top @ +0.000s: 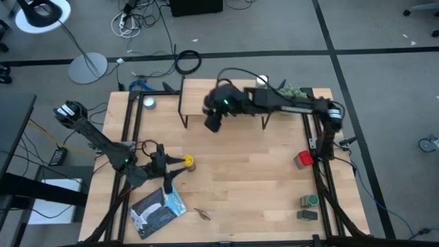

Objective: Shelf spices
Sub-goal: Put the black seasoning bottle on the shelf

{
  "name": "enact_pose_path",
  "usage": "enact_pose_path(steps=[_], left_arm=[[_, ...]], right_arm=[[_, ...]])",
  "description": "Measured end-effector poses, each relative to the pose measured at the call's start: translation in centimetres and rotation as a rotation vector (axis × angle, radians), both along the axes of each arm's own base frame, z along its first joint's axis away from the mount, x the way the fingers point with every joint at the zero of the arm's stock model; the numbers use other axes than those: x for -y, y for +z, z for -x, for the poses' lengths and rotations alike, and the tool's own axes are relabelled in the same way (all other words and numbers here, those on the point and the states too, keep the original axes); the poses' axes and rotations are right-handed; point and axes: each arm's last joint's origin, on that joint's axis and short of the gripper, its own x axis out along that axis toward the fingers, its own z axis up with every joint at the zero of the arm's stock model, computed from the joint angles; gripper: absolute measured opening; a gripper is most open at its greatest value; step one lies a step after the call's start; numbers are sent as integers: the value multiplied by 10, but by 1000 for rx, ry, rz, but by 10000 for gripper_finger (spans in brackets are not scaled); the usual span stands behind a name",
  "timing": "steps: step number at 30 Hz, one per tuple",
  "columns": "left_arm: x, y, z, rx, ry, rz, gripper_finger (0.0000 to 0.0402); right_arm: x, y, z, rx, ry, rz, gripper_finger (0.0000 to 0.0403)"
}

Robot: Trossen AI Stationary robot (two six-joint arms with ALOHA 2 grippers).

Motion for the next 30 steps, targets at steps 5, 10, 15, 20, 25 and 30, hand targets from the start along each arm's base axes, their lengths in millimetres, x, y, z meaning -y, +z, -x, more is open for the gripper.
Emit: enact_pose_path(steps=[5,10,15,20,25,30], left_arm=[[-32,23,5,24,49,-91,160],[-68,40,26,40,34,-91,160],[-88,49,47,84,-85,-67,160],[-93,53,56,128,-164,-43,160],[-94,50,51,98,-136,-17,160],[-95,49,43,94,-93,-4,160]], right_arm=[[50,-16,-19,-33,-12,6,192],[81,-22,-25,-35,-2,11,192],[94,-19,-22,-17,-9,39,192],[104,-20,-20,5,25,22,192],[109,-24,-21,-3,37,35,192],[114,-17,-19,32,25,12,192]])
